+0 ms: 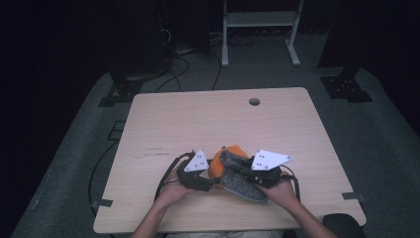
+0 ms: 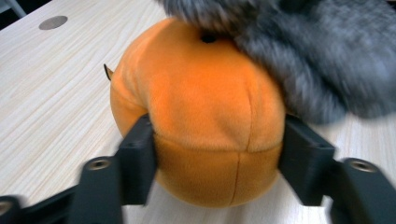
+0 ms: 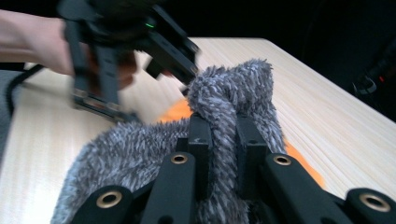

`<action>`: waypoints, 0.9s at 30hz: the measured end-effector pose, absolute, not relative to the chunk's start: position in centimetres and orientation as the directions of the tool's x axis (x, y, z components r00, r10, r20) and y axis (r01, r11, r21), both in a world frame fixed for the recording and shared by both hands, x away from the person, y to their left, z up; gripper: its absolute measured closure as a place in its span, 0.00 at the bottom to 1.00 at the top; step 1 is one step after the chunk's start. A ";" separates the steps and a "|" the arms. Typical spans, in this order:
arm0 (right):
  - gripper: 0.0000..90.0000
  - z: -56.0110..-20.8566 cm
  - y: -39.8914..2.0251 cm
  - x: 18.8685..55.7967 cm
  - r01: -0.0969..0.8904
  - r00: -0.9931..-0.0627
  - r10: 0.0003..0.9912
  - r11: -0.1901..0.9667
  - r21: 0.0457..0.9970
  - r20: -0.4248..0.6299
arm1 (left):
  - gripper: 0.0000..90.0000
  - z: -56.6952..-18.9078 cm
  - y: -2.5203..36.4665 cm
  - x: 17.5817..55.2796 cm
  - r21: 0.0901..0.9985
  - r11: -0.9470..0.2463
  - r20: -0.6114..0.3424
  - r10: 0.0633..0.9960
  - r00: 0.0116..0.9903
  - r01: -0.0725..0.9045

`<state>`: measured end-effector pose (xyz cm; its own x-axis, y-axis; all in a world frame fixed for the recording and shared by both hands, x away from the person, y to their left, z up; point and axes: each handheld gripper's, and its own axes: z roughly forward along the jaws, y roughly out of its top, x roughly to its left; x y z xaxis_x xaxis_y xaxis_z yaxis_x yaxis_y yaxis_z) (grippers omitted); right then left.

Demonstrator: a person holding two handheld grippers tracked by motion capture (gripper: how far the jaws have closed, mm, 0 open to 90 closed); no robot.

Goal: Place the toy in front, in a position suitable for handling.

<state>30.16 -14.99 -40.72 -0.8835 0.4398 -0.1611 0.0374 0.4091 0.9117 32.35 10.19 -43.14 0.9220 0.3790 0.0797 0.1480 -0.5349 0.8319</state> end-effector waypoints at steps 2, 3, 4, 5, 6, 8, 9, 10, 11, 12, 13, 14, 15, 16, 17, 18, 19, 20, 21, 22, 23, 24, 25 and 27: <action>0.88 -40.9 -15.5 30.5 0.060 -0.875 0.459 0.421 0.905 -0.155 | 0.22 -43.2 10.3 32.9 0.838 -0.499 0.006 0.410 0.912 0.219; 0.88 -41.1 -15.7 30.6 0.068 -0.871 0.466 0.426 0.902 -0.154 | 0.20 -43.3 10.4 33.1 0.840 -0.483 -0.024 0.421 0.907 0.246; 0.88 -41.2 -15.7 30.7 0.073 -0.873 0.465 0.423 0.903 -0.148 | 0.20 -43.3 10.5 33.3 0.840 -0.470 -0.054 0.424 0.904 0.271; 0.88 -41.2 -15.7 30.7 0.076 -0.874 0.465 0.421 0.904 -0.143 | 0.22 -43.4 10.6 33.4 0.842 -0.458 -0.075 0.425 0.902 0.286; 0.88 -41.1 -15.6 30.6 0.070 -0.874 0.462 0.423 0.903 -0.149 | 0.27 -43.4 10.6 33.4 0.841 -0.458 -0.074 0.426 0.901 0.286; 0.88 -40.9 -15.0 30.1 0.056 -0.890 0.432 0.420 0.906 -0.146 | 0.37 -43.2 10.5 33.0 0.845 -0.477 -0.025 0.415 0.910 0.241; 0.88 -40.7 -14.5 29.8 0.043 -0.900 0.410 0.425 0.904 -0.150 | 0.41 -43.1 10.3 32.7 0.843 -0.503 0.029 0.399 0.916 0.192; 0.88 -40.7 -13.9 29.6 0.021 -0.905 0.391 0.434 0.901 -0.167 | 0.44 -43.0 10.0 32.3 0.832 -0.535 0.085 0.380 0.921 0.145; 0.88 -40.6 -13.5 29.4 0.007 -0.908 0.378 0.442 0.897 -0.180 | 0.45 -42.9 9.8 31.9 0.825 -0.552 0.116 0.370 0.922 0.118; 0.88 -40.5 -13.3 29.3 0.003 -0.909 0.376 0.443 0.897 -0.183 | 0.46 -42.9 9.7 31.7 0.821 -0.563 0.142 0.363 0.921 0.096; 0.88 -40.4 -13.4 29.5 0.011 -0.908 0.382 0.435 0.901 -0.173 | 0.47 -42.9 9.7 31.7 0.820 -0.566 0.151 0.357 0.922 0.085; 0.88 -40.3 -13.8 29.7 0.023 -0.906 0.391 0.426 0.904 -0.161 | 0.47 -43.0 9.8 31.7 0.817 -0.572 0.157 0.350 0.924 0.078; 0.88 -40.2 -14.3 30.0 0.039 -0.898 0.414 0.411 0.911 -0.149 | 0.47 -43.1 9.9 31.7 0.818 -0.570 0.156 0.348 0.924 0.076; 0.88 -40.1 -14.9 30.2 0.049 -0.888 0.436 0.408 0.912 -0.147 | 0.47 -43.1 10.0 31.7 0.816 -0.573 0.158 0.347 0.925 0.076; 0.88 -40.1 -15.5 30.5 0.062 -0.877 0.457 0.407 0.911 -0.145 | 0.47 -43.2 10.0 31.7 0.819 -0.569 0.152 0.350 0.924 0.081; 0.88 -40.2 -16.1 30.9 0.077 -0.867 0.478 0.408 0.910 -0.141 | 0.46 -43.2 10.1 31.8 0.820 -0.566 0.144 0.351 0.925 0.087; 0.88 -40.3 -16.5 31.1 0.092 -0.860 0.493 0.407 0.909 -0.134 | 0.44 -43.2 10.1 31.9 0.826 -0.555 0.129 0.358 0.925 0.100; 0.88 -40.5 -16.8 31.4 0.108 -0.860 0.496 0.405 0.908 -0.119 | 0.37 -43.2 10.1 32.0 0.829 -0.547 0.111 0.365 0.924 0.117; 0.88 -40.6 -16.8 31.5 0.115 -0.862 0.494 0.403 0.908 -0.110 | 0.29 -43.1 9.9 32.2 0.831 -0.537 0.082 0.378 0.922 0.146; 0.88 -40.8 -16.6 31.4 0.112 -0.867 0.486 0.403 0.908 -0.109 | 0.23 -43.0 9.7 32.4 0.837 -0.521 0.054 0.385 0.921 0.169; 0.88 -40.8 -16.1 31.1 0.102 -0.878 0.466 0.403 0.909 -0.108 | 0.21 -43.0 9.5 32.4 0.837 -0.517 0.044 0.388 0.920 0.179; 0.88 -40.8 -15.5 30.8 0.092 -0.890 0.443 0.402 0.911 -0.106 | 0.21 -43.0 9.5 32.4 0.835 -0.521 0.045 0.387 0.921 0.178; 0.88 -40.8 -14.9 30.4 0.081 -0.900 0.422 0.404 0.911 -0.107 | 0.23 -43.1 9.6 32.4 0.833 -0.524 0.049 0.386 0.921 0.175; 0.88 -40.9 -14.1 30.0 0.070 -0.907 0.405 0.411 0.909 -0.114 | 0.33 -43.2 10.0 32.3 0.830 -0.533 0.071 0.393 0.917 0.164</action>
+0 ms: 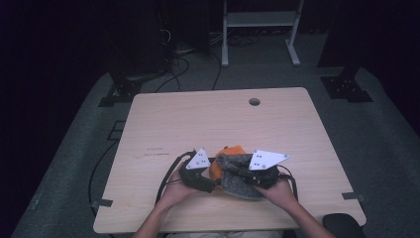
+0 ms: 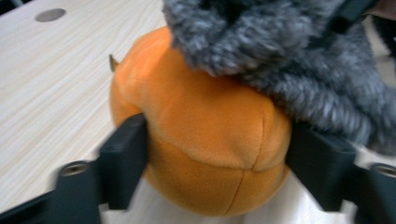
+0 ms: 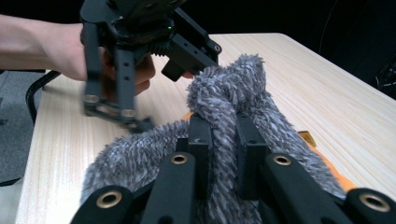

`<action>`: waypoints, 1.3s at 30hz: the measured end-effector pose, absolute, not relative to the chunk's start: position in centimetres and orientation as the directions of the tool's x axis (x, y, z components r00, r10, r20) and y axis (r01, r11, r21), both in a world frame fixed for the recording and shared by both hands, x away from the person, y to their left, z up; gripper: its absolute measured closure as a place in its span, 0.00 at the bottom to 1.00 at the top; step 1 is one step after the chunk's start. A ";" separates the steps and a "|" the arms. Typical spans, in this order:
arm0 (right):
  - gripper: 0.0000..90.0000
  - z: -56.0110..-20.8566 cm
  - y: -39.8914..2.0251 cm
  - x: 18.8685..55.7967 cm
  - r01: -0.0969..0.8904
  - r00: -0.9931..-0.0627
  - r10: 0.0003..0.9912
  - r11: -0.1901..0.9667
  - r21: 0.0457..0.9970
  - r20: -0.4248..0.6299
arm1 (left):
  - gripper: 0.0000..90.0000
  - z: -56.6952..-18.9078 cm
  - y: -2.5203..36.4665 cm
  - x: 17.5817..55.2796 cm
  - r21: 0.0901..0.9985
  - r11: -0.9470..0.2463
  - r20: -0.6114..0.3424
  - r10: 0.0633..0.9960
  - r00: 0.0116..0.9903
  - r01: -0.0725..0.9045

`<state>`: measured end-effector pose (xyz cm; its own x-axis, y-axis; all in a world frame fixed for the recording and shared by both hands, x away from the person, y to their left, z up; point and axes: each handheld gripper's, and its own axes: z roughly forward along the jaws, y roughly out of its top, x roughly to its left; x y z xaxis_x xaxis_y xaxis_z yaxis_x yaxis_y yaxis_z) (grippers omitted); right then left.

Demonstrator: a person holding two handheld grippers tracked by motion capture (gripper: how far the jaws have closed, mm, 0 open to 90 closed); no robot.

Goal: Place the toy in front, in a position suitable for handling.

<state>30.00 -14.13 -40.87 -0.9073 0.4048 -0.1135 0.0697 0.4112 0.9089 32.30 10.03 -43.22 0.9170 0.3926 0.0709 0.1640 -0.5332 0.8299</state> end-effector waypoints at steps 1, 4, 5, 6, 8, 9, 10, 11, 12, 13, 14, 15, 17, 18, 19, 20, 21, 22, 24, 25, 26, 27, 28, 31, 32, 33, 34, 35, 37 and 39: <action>0.88 -40.9 -14.1 30.0 0.068 -0.907 0.404 0.412 0.909 -0.115 | 0.37 -43.3 10.2 32.3 0.831 -0.531 0.067 0.391 0.918 0.165; 0.88 -40.8 -14.7 30.4 0.086 -0.899 0.426 0.406 0.910 -0.105 | 0.42 -43.2 10.4 32.4 0.818 -0.555 0.090 0.382 0.920 0.151; 0.88 -40.8 -15.1 30.6 0.094 -0.892 0.440 0.407 0.909 -0.104 | 0.42 -43.3 10.6 32.4 0.819 -0.553 0.089 0.382 0.920 0.150; 0.88 -40.9 -15.5 30.7 0.101 -0.884 0.454 0.410 0.907 -0.107 | 0.41 -43.3 10.7 32.6 0.820 -0.550 0.083 0.385 0.919 0.156; 0.88 -41.1 -16.3 30.9 0.125 -0.872 0.479 0.418 0.900 -0.102 | 0.34 -43.4 11.0 32.9 0.829 -0.525 0.045 0.409 0.911 0.194; 0.88 -41.2 -16.5 31.0 0.134 -0.868 0.487 0.421 0.897 -0.099 | 0.28 -43.4 11.0 33.1 0.837 -0.504 0.026 0.423 0.906 0.211; 0.88 -41.3 -16.7 31.0 0.139 -0.864 0.494 0.422 0.896 -0.099 | 0.22 -43.2 11.0 33.2 0.843 -0.485 0.000 0.434 0.901 0.234; 0.88 -41.4 -16.7 31.1 0.143 -0.864 0.495 0.422 0.895 -0.095 | 0.17 -43.1 10.9 33.3 0.850 -0.461 -0.032 0.437 0.899 0.255; 0.88 -41.4 -16.6 31.1 0.151 -0.867 0.491 0.412 0.898 -0.080 | 0.14 -42.9 10.7 33.3 0.858 -0.438 -0.058 0.433 0.900 0.266; 0.88 -41.4 -16.3 31.0 0.155 -0.874 0.482 0.399 0.904 -0.063 | 0.14 -42.9 10.5 33.1 0.862 -0.433 -0.060 0.430 0.901 0.264; 0.88 -41.4 -16.0 30.9 0.154 -0.882 0.468 0.395 0.906 -0.054 | 0.15 -42.9 10.2 32.8 0.857 -0.451 -0.029 0.437 0.899 0.248; 0.87 -41.4 -15.6 30.7 0.144 -0.889 0.453 0.399 0.905 -0.059 | 0.18 -43.0 10.1 32.6 0.848 -0.480 0.015 0.442 0.897 0.223; 0.87 -41.5 -15.0 30.4 0.125 -0.894 0.442 0.417 0.900 -0.081 | 0.27 -43.2 10.4 32.5 0.847 -0.490 0.033 0.434 0.900 0.205; 0.87 -41.4 -14.9 30.3 0.117 -0.893 0.440 0.423 0.898 -0.091 | 0.31 -43.3 10.7 32.7 0.849 -0.485 0.025 0.432 0.901 0.209; 0.87 -41.4 -15.0 30.4 0.118 -0.893 0.441 0.420 0.900 -0.089 | 0.33 -43.4 10.9 32.7 0.848 -0.486 0.023 0.432 0.902 0.211; 0.87 -41.4 -15.2 30.5 0.127 -0.892 0.445 0.413 0.902 -0.079 | 0.35 -43.4 11.1 32.8 0.846 -0.492 0.030 0.430 0.902 0.206; 0.87 -41.4 -15.5 30.7 0.131 -0.889 0.452 0.412 0.902 -0.077 | 0.36 -43.5 11.2 32.8 0.846 -0.491 0.028 0.429 0.903 0.206; 0.87 -41.4 -15.8 30.8 0.135 -0.883 0.462 0.414 0.900 -0.080 | 0.36 -43.5 11.3 32.8 0.843 -0.498 0.032 0.428 0.903 0.206; 0.87 -41.5 -16.3 31.1 0.141 -0.870 0.484 0.419 0.897 -0.089 | 0.36 -43.6 11.5 32.9 0.845 -0.492 0.027 0.433 0.901 0.210; 0.87 -41.6 -16.5 31.2 0.143 -0.866 0.491 0.422 0.895 -0.093 | 0.35 -43.7 11.6 32.9 0.852 -0.477 0.017 0.438 0.899 0.216; 0.87 -41.6 -16.6 31.2 0.141 -0.864 0.493 0.424 0.894 -0.098 | 0.31 -43.7 11.6 32.9 0.858 -0.460 0.004 0.447 0.894 0.226; 0.87 -41.6 -16.5 31.2 0.143 -0.865 0.493 0.424 0.895 -0.095 | 0.25 -43.5 11.5 32.9 0.862 -0.451 -0.002 0.454 0.891 0.232; 0.87 -41.6 -16.3 31.2 0.148 -0.867 0.491 0.420 0.896 -0.086 | 0.19 -43.3 11.3 32.9 0.866 -0.442 -0.010 0.456 0.890 0.236; 0.87 -41.8 -15.3 31.1 0.141 -0.883 0.464 0.411 0.901 -0.073 | 0.21 -43.3 10.9 32.8 0.857 -0.462 0.013 0.463 0.886 0.229; 0.87 -41.7 -15.0 31.0 0.141 -0.884 0.462 0.413 0.900 -0.074 | 0.29 -43.4 11.0 32.8 0.855 -0.469 0.023 0.464 0.886 0.223; 0.87 -41.7 -15.0 31.1 0.135 -0.884 0.460 0.415 0.900 -0.080 | 0.33 -43.5 11.3 32.8 0.857 -0.466 0.020 0.458 0.889 0.220; 0.87 -41.7 -15.1 31.2 0.137 -0.883 0.462 0.414 0.900 -0.078 | 0.36 -43.6 11.6 32.9 0.857 -0.463 0.012 0.456 0.890 0.226; 0.87 -41.7 -15.3 31.3 0.147 -0.882 0.467 0.403 0.904 -0.065 | 0.38 -43.6 11.7 32.9 0.853 -0.468 0.012 0.458 0.889 0.230; 0.87 -41.6 -15.7 31.5 0.148 -0.874 0.482 0.396 0.906 -0.068 | 0.39 -43.6 11.9 32.8 0.852 -0.472 0.015 0.457 0.889 0.228; 0.87 -41.7 -16.0 31.4 0.145 -0.868 0.490 0.412 0.900 -0.084 | 0.39 -43.6 12.1 32.7 0.850 -0.477 0.019 0.455 0.890 0.225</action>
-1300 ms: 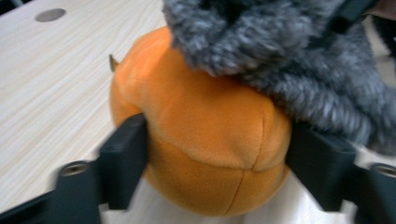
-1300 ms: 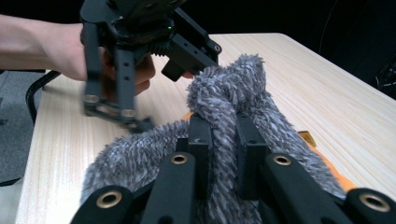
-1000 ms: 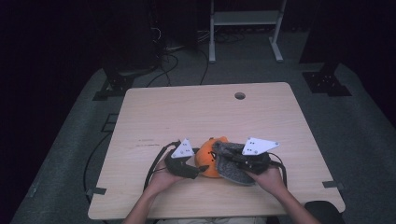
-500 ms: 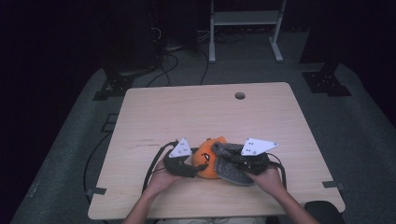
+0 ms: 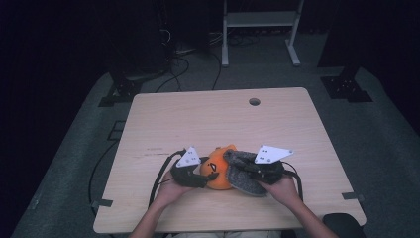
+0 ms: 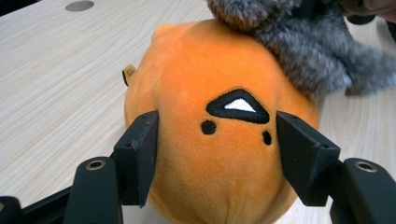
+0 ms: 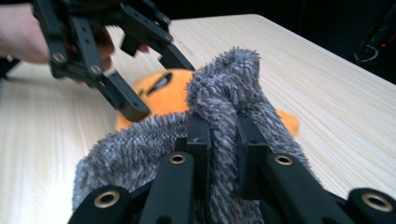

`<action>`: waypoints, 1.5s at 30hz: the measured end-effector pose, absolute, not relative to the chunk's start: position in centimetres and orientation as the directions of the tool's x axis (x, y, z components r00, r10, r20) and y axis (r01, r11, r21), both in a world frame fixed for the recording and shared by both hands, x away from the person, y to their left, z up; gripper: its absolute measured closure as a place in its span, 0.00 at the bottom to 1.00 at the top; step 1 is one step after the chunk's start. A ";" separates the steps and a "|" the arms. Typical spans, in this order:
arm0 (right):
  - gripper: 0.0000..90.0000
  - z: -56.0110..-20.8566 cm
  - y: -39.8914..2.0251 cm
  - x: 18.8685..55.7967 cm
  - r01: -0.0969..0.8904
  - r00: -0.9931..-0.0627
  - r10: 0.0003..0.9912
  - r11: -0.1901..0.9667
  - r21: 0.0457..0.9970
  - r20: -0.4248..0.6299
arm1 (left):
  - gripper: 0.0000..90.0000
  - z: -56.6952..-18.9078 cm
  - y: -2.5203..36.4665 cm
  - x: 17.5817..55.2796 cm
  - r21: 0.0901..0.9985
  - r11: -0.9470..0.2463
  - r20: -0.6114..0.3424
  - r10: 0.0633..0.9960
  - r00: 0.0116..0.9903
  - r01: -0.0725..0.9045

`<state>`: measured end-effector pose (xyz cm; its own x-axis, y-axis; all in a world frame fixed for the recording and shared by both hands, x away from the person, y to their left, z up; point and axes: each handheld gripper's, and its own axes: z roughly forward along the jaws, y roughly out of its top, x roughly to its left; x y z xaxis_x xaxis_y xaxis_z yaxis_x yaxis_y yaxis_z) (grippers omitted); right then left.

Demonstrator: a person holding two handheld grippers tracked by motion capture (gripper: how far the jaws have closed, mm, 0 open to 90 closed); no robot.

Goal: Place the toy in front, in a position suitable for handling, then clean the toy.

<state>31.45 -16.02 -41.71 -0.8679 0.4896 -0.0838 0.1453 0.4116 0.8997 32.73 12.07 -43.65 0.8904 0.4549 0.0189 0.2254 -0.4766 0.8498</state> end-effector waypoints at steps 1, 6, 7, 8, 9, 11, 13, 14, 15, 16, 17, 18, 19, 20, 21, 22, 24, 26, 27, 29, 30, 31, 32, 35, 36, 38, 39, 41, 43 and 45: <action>0.87 -41.8 -16.1 31.4 0.145 -0.866 0.493 0.417 0.897 -0.089 | 0.39 -43.7 12.1 32.7 0.849 -0.478 0.019 0.454 0.891 0.226; 0.87 -41.7 -15.9 31.1 0.137 -0.866 0.491 0.413 0.900 -0.094 | 0.39 -43.8 12.3 32.8 0.848 -0.479 0.013 0.448 0.894 0.228; 0.87 -41.7 -15.8 31.0 0.130 -0.867 0.489 0.410 0.903 -0.097 | 0.39 -43.9 12.4 33.0 0.846 -0.479 0.006 0.449 0.893 0.235; 0.87 -41.7 -15.6 31.1 0.128 -0.870 0.484 0.406 0.905 -0.095 | 0.39 -43.9 12.5 33.0 0.848 -0.474 -0.002 0.449 0.894 0.239; 0.87 -41.7 -15.5 31.2 0.126 -0.870 0.484 0.408 0.904 -0.097 | 0.39 -44.0 12.6 33.1 0.847 -0.473 -0.005 0.447 0.895 0.241; 0.87 -41.7 -15.7 31.5 0.139 -0.871 0.485 0.395 0.908 -0.078 | 0.40 -44.0 12.8 33.1 0.849 -0.471 -0.008 0.442 0.897 0.240; 0.87 -41.7 -16.1 31.6 0.147 -0.864 0.497 0.396 0.906 -0.078 | 0.40 -44.0 12.9 33.0 0.845 -0.482 0.001 0.436 0.900 0.232; 0.86 -41.7 -16.2 31.6 0.142 -0.857 0.507 0.405 0.903 -0.092 | 0.40 -44.1 13.1 33.0 0.844 -0.481 -0.005 0.437 0.900 0.238; 0.86 -41.7 -16.4 31.6 0.137 -0.851 0.514 0.415 0.899 -0.107 | 0.40 -44.1 13.2 33.0 0.844 -0.477 -0.012 0.438 0.899 0.244; 0.86 -41.7 -16.5 31.5 0.140 -0.851 0.515 0.415 0.899 -0.105 | 0.40 -44.1 13.3 33.1 0.845 -0.473 -0.021 0.438 0.899 0.250; 0.86 -41.7 -16.5 31.4 0.144 -0.854 0.511 0.406 0.903 -0.094 | 0.39 -44.1 13.3 33.0 0.846 -0.470 -0.024 0.438 0.899 0.251; 0.87 -41.7 -16.4 31.3 0.145 -0.858 0.506 0.400 0.905 -0.087 | 0.35 -44.0 13.2 33.0 0.848 -0.465 -0.026 0.444 0.896 0.255; 0.87 -41.7 -16.2 31.2 0.137 -0.864 0.495 0.401 0.906 -0.089 | 0.26 -43.7 13.0 33.2 0.846 -0.460 -0.036 0.458 0.888 0.271; 0.86 -41.7 -15.9 31.0 0.131 -0.870 0.484 0.401 0.906 -0.089 | 0.18 -43.5 12.7 33.4 0.839 -0.455 -0.057 0.471 0.880 0.298; 0.86 -41.7 -15.6 30.8 0.123 -0.875 0.475 0.406 0.906 -0.094 | 0.13 -43.5 12.5 33.6 0.834 -0.450 -0.078 0.478 0.875 0.320; 0.86 -41.7 -15.3 30.6 0.109 -0.880 0.464 0.407 0.907 -0.102 | 0.14 -43.6 12.4 33.7 0.828 -0.456 -0.085 0.473 0.877 0.326; 0.86 -41.5 -15.0 30.5 0.103 -0.886 0.452 0.410 0.906 -0.103 | 0.24 -43.7 12.6 33.6 0.831 -0.459 -0.076 0.465 0.882 0.314; 0.86 -41.5 -15.3 30.8 0.109 -0.886 0.454 0.408 0.907 -0.098 | 0.33 -43.7 13.0 33.5 0.829 -0.468 -0.069 0.458 0.886 0.306; 0.86 -41.6 -15.6 31.1 0.121 -0.885 0.457 0.398 0.909 -0.082 | 0.35 -43.7 13.1 33.4 0.828 -0.471 -0.066 0.457 0.887 0.304; 0.86 -41.6 -16.3 31.6 0.149 -0.878 0.476 0.387 0.910 -0.059 | 0.38 -43.9 13.3 33.2 0.830 -0.474 -0.058 0.452 0.890 0.295; 0.86 -41.7 -16.6 31.8 0.162 -0.872 0.486 0.384 0.909 -0.050 | 0.38 -43.9 13.4 33.1 0.830 -0.476 -0.057 0.449 0.892 0.292; 0.86 -41.8 -16.8 31.8 0.172 -0.872 0.488 0.382 0.908 -0.040 | 0.39 -44.0 13.3 33.0 0.831 -0.478 -0.054 0.444 0.895 0.287; 0.86 -41.8 -16.9 31.7 0.175 -0.872 0.488 0.387 0.906 -0.040 | 0.39 -43.9 13.3 33.0 0.827 -0.488 -0.042 0.439 0.897 0.278; 0.86 -41.6 -16.5 30.9 0.157 -0.879 0.474 0.387 0.909 -0.050 | 0.41 -44.1 13.1 32.8 0.823 -0.504 -0.020 0.437 0.899 0.263; 0.86 -41.5 -16.2 30.7 0.145 -0.885 0.463 0.386 0.911 -0.055 | 0.41 -44.1 13.2 32.9 0.824 -0.500 -0.023 0.439 0.898 0.266; 0.86 -41.4 -15.6 30.4 0.120 -0.890 0.448 0.397 0.910 -0.078 | 0.42 -44.2 13.5 33.0 0.824 -0.501 -0.026 0.434 0.900 0.265; 0.87 -41.5 -15.5 30.5 0.125 -0.890 0.450 0.395 0.910 -0.073 | 0.42 -44.3 13.6 32.9 0.828 -0.491 -0.038 0.436 0.899 0.273; 0.87 -41.5 -16.0 31.0 0.147 -0.882 0.468 0.388 0.910 -0.058 | 0.42 -44.3 13.8 32.9 0.829 -0.491 -0.036 0.431 0.902 0.268; 0.87 -41.6 -16.8 31.5 0.176 -0.869 0.493 0.388 0.905 -0.043 | 0.41 -44.3 13.7 32.9 0.830 -0.491 -0.034 0.429 0.903 0.265; 0.87 -41.9 -17.4 31.8 0.197 -0.861 0.507 0.386 0.901 -0.029 | 0.42 -44.3 13.4 32.8 0.834 -0.493 -0.018 0.424 0.906 0.248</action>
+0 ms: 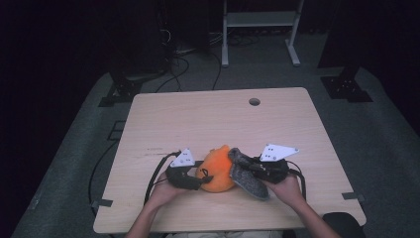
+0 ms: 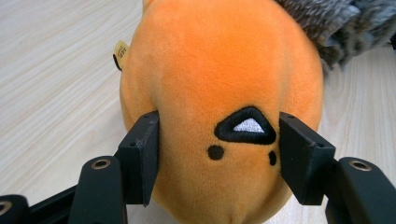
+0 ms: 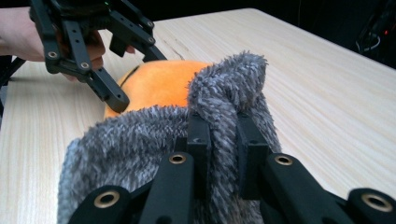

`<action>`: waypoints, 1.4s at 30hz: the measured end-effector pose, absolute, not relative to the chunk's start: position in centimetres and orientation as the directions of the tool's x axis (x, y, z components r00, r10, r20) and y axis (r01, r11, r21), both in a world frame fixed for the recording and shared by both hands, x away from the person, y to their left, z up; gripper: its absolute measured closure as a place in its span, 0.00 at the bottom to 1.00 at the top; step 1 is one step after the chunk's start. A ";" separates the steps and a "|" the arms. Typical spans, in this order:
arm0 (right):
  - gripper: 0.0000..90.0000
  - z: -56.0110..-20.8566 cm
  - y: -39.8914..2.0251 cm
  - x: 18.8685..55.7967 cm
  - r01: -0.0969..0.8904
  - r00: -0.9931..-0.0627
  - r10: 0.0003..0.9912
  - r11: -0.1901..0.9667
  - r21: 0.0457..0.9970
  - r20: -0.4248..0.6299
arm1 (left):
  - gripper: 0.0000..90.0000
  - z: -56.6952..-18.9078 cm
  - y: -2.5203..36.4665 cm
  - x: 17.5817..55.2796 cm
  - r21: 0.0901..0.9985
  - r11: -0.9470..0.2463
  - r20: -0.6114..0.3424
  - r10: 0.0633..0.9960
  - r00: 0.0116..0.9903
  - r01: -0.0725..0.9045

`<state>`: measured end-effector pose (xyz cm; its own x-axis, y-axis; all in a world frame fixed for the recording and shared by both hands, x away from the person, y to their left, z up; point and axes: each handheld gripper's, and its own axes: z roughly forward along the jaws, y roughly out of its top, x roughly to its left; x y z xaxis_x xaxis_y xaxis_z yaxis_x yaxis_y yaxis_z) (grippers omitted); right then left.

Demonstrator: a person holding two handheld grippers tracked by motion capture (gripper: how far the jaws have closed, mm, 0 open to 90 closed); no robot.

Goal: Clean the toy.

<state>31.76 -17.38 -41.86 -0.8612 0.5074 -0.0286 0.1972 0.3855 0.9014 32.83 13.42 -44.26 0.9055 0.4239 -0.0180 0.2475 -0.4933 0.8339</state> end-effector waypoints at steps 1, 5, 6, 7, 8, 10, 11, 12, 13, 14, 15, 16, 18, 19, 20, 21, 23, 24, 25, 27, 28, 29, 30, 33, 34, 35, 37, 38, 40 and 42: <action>0.87 -41.9 -17.5 31.7 0.203 -0.860 0.509 0.388 0.899 -0.026 | 0.42 -44.2 13.2 32.8 0.832 -0.501 -0.006 0.421 0.907 0.238; 0.87 -41.5 -16.6 31.3 0.176 -0.876 0.482 0.376 0.910 -0.029 | 0.43 -44.1 12.5 32.4 0.826 -0.530 0.047 0.403 0.914 0.191; 0.87 -41.5 -16.2 31.2 0.165 -0.878 0.476 0.384 0.909 -0.041 | 0.43 -44.1 12.6 32.4 0.824 -0.535 0.056 0.403 0.914 0.186; 0.87 -41.5 -16.1 31.3 0.158 -0.878 0.476 0.391 0.907 -0.052 | 0.43 -44.1 12.7 32.3 0.825 -0.533 0.051 0.404 0.913 0.190; 0.87 -41.5 -16.2 31.4 0.166 -0.876 0.480 0.386 0.908 -0.043 | 0.43 -44.1 12.8 32.3 0.826 -0.530 0.047 0.402 0.914 0.190; 0.87 -41.7 -16.8 31.9 0.196 -0.867 0.498 0.376 0.906 -0.019 | 0.43 -44.1 12.9 32.3 0.828 -0.526 0.044 0.402 0.914 0.191; 0.87 -41.8 -17.1 32.1 0.210 -0.861 0.509 0.376 0.903 -0.012 | 0.43 -44.1 12.9 32.3 0.829 -0.526 0.046 0.400 0.915 0.189; 0.87 -42.0 -17.4 32.2 0.220 -0.853 0.521 0.381 0.898 -0.012 | 0.43 -44.1 12.8 32.3 0.828 -0.528 0.048 0.399 0.916 0.186; 0.87 -42.0 -17.7 32.3 0.228 -0.850 0.527 0.383 0.895 -0.009 | 0.43 -44.1 12.7 32.3 0.830 -0.527 0.049 0.399 0.916 0.185; 0.87 -42.1 -17.9 32.2 0.232 -0.850 0.527 0.380 0.896 -0.003 | 0.43 -44.0 12.6 32.2 0.827 -0.533 0.057 0.396 0.916 0.179; 0.87 -42.0 -17.9 32.1 0.228 -0.853 0.522 0.375 0.898 -0.001 | 0.43 -44.0 12.4 32.1 0.825 -0.538 0.066 0.392 0.917 0.171; 0.87 -41.9 -17.7 31.9 0.219 -0.860 0.510 0.366 0.904 0.002 | 0.43 -44.0 12.2 32.1 0.828 -0.537 0.073 0.387 0.919 0.160; 0.87 -41.5 -17.0 31.5 0.191 -0.878 0.479 0.355 0.915 -0.002 | 0.43 -43.8 11.8 31.9 0.820 -0.555 0.099 0.377 0.921 0.139; 0.87 -41.4 -16.6 31.4 0.179 -0.880 0.474 0.364 0.914 -0.017 | 0.43 -43.8 11.7 31.8 0.817 -0.560 0.104 0.377 0.920 0.138; 0.87 -41.4 -16.3 31.4 0.174 -0.878 0.477 0.375 0.911 -0.029 | 0.43 -43.8 11.7 31.8 0.817 -0.559 0.101 0.380 0.919 0.141; 0.87 -41.4 -16.3 31.6 0.176 -0.876 0.482 0.377 0.909 -0.030 | 0.43 -43.8 11.8 31.9 0.821 -0.552 0.095 0.381 0.920 0.144; 0.87 -41.6 -16.9 32.1 0.206 -0.863 0.505 0.368 0.907 -0.008 | 0.43 -43.9 12.0 31.9 0.824 -0.547 0.084 0.379 0.922 0.150; 0.87 -41.8 -17.3 32.3 0.218 -0.853 0.522 0.372 0.902 -0.009 | 0.43 -43.9 12.0 31.9 0.827 -0.541 0.077 0.377 0.923 0.152; 0.87 -42.0 -17.7 32.5 0.235 -0.846 0.534 0.375 0.897 -0.001 | 0.43 -43.8 12.0 31.9 0.826 -0.542 0.076 0.375 0.924 0.152; 0.87 -42.2 -18.0 32.4 0.247 -0.847 0.532 0.370 0.896 0.013 | 0.36 -43.7 11.9 32.1 0.835 -0.518 0.033 0.383 0.923 0.185; 0.87 -42.2 -17.9 32.2 0.242 -0.849 0.529 0.377 0.894 0.007 | 0.30 -43.6 11.9 32.3 0.837 -0.502 -0.002 0.393 0.920 0.216; 0.87 -42.2 -17.8 32.1 0.233 -0.853 0.521 0.380 0.895 0.001 | 0.24 -43.5 11.9 32.6 0.840 -0.478 -0.049 0.404 0.914 0.256; 0.87 -42.1 -17.6 31.9 0.227 -0.859 0.513 0.375 0.899 0.003 | 0.21 -43.5 11.9 32.9 0.835 -0.461 -0.099 0.410 0.907 0.299; 0.87 -41.8 -16.9 31.2 0.210 -0.878 0.478 0.351 0.913 0.018 | 0.27 -43.5 11.9 33.2 0.827 -0.470 -0.095 0.423 0.901 0.308; 0.87 -41.7 -16.6 31.1 0.192 -0.880 0.475 0.361 0.913 -0.003 | 0.31 -43.5 11.9 33.1 0.826 -0.476 -0.087 0.424 0.901 0.304; 0.87 -41.7 -16.5 31.1 0.186 -0.880 0.475 0.364 0.913 -0.010 | 0.33 -43.6 12.0 33.0 0.827 -0.473 -0.084 0.428 0.900 0.303; 0.87 -41.7 -16.7 31.4 0.191 -0.875 0.484 0.360 0.913 -0.008 | 0.37 -43.7 12.2 33.0 0.830 -0.475 -0.073 0.426 0.902 0.292; 0.87 -41.7 -16.9 31.6 0.201 -0.869 0.494 0.357 0.912 -0.002 | 0.38 -43.7 12.3 33.0 0.831 -0.476 -0.069 0.427 0.902 0.289; 0.87 -41.9 -17.4 32.0 0.214 -0.858 0.514 0.366 0.906 -0.005 | 0.39 -43.8 12.4 33.0 0.832 -0.472 -0.073 0.428 0.901 0.291; 0.87 -42.1 -17.9 32.1 0.230 -0.852 0.523 0.368 0.901 0.003 | 0.39 -43.8 12.5 33.0 0.834 -0.472 -0.070 0.423 0.904 0.285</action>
